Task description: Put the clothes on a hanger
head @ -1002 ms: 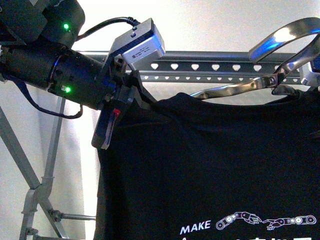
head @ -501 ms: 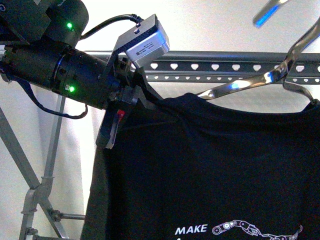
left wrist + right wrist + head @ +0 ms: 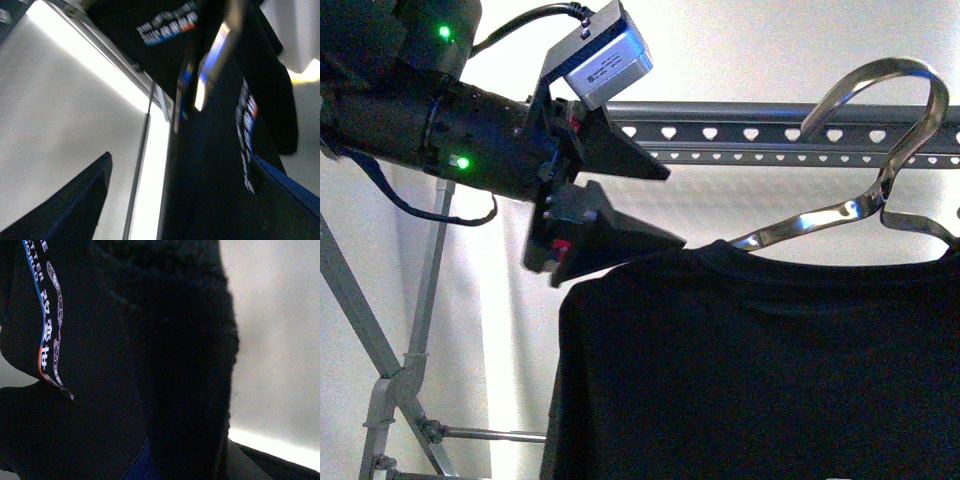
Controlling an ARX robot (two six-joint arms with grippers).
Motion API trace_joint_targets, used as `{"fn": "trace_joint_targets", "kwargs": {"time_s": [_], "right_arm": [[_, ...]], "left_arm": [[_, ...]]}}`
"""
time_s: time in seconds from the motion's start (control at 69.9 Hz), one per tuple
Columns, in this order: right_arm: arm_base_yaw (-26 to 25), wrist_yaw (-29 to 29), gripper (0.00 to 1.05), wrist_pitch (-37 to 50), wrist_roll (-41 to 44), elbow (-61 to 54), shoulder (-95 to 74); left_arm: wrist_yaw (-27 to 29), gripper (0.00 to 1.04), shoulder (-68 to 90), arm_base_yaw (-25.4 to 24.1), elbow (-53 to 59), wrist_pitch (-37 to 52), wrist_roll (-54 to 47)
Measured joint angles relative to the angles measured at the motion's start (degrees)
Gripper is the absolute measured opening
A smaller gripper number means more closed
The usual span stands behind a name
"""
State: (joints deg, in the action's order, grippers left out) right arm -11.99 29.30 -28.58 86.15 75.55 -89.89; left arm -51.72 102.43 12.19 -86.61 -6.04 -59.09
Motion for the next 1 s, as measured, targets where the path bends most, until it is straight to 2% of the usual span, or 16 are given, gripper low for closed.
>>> {"fn": "trace_joint_targets", "kwargs": {"time_s": [0.029, 0.043, 0.086, 0.157, 0.186, 0.229, 0.243, 0.301, 0.329, 0.401, 0.458, 0.487, 0.587, 0.701, 0.816, 1.002], "right_arm": [[0.0, -0.26, 0.09, 0.0, 0.04, -0.07, 0.0], [0.0, -0.44, 0.09, 0.0, 0.07, -0.13, 0.0], [-0.02, -0.79, 0.09, 0.2, 0.02, -0.48, 0.02], [-0.28, -0.74, 0.09, 0.79, -0.46, -0.98, 0.04], [-0.39, -0.63, 0.09, 0.9, -0.7, -1.11, 0.04], [-0.68, -0.17, 0.09, 1.25, -1.88, -1.44, 0.04], [-0.74, -0.02, 0.09, 1.36, -2.25, -1.53, 0.04], [-1.14, 1.33, 0.09, 1.73, -4.31, -2.05, 0.04], [-1.42, 2.38, 0.09, 1.73, -6.21, -2.4, 0.04], [-2.86, 5.99, 0.09, 0.7, -11.72, -4.24, 1.86], [-3.43, 8.02, 0.09, -0.44, -14.03, -4.92, 3.19], [-3.82, 9.66, 0.09, -1.11, -15.65, -5.62, 4.37], [-5.09, 13.27, 0.09, -3.32, -20.48, -7.98, 7.61], [-6.23, 13.94, 0.09, -5.7, -23.37, -9.77, 9.79], [-7.26, 14.51, 0.09, -9.51, -24.26, -10.8, 11.85], [-8.63, 13.81, 0.09, -17.33, -24.3, -11.61, 14.01]], "left_arm": [[0.35, 0.92, 0.17, 0.0, 1.95, 5.92, 3.8], [0.81, 0.96, 0.31, -0.02, 4.17, 12.2, 9.55], [2.36, 1.0, 0.79, -0.09, 7.17, 20.96, 20.28], [5.86, 0.98, 2.64, -0.39, 10.69, 38.38, 37.7], [8.04, 0.98, 3.52, -0.68, 11.43, 46.97, 48.33], [9.84, 0.98, 3.89, -1.11, 11.61, 55.3, 55.15], [11.26, 0.98, 3.89, -1.49, 11.61, 60.81, 60.22], [14.4, 0.98, 3.02, -2.54, 11.34, 70.12, 70.34], [15.76, 0.98, 1.7, -3.21, 11.19, 71.41, 75.73], [20.39, 0.98, -3.02, -4.87, 10.75, 68.96, 83.12], [24.2, 0.98, -5.01, -5.53, 10.69, 64.76, 84.08], [25.59, 0.98, -5.64, -5.84, 10.67, 62.45, 84.08], [36.61, 0.98, -7.85, -6.86, 10.51, 46.97, 80.46], [41.4, 0.98, -8.92, -7.58, 10.51, 39.78, 77.24], [54.14, 0.81, -14.53, -7.5, 14.4, 25.27, 68.52], [55.34, 0.52, -25.31, -8.33, 31.93, 31.12, 61.64]]}}
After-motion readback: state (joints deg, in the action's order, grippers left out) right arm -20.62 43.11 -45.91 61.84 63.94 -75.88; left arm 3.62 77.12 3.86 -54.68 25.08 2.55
